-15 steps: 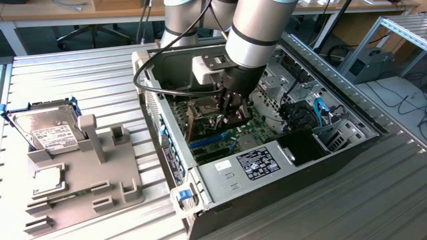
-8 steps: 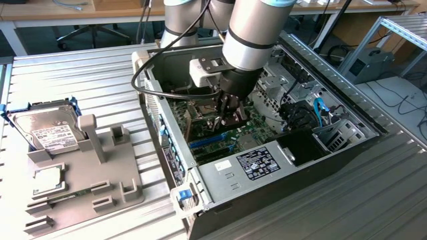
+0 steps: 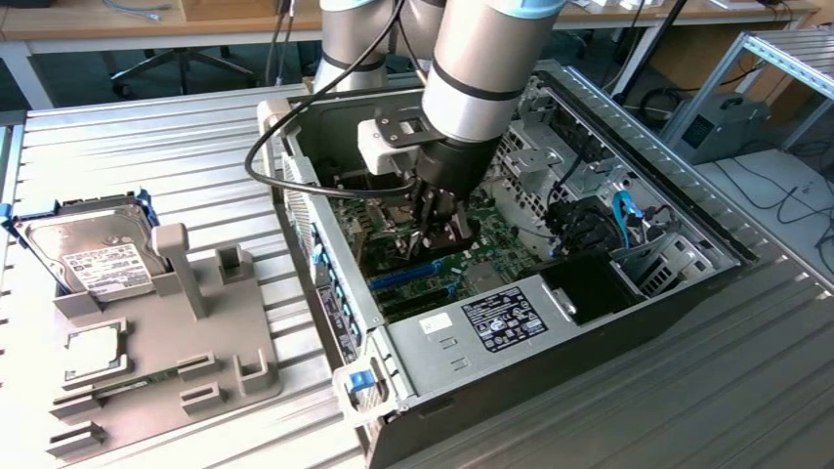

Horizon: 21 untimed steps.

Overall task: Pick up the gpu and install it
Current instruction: 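Insert the gpu into the slot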

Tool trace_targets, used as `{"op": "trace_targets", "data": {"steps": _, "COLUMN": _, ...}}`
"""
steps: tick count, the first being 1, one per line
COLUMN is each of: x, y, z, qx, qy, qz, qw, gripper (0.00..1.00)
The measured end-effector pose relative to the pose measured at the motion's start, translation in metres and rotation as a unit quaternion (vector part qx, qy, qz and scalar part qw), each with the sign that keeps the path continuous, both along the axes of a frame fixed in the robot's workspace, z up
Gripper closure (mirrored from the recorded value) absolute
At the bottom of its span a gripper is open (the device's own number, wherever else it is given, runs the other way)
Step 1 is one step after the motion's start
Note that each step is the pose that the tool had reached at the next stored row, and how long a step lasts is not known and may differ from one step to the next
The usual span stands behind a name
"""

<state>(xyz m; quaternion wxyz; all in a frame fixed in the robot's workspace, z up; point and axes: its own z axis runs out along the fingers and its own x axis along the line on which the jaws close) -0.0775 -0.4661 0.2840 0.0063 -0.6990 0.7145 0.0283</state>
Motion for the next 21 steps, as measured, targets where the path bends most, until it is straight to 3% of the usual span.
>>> {"op": "trace_targets", "data": {"steps": 7, "x": -0.003, "y": 0.0039, "z": -0.0055, "qx": -0.0003, "qy": 0.0, "qz": 0.0, "qw": 1.0, "gripper": 0.73}}
{"op": "trace_targets", "data": {"steps": 21, "x": -0.014, "y": 0.004, "z": -0.0181, "qx": -0.0024, "qy": 0.0, "qz": -0.003, "qw": 1.0, "gripper": 0.73}}
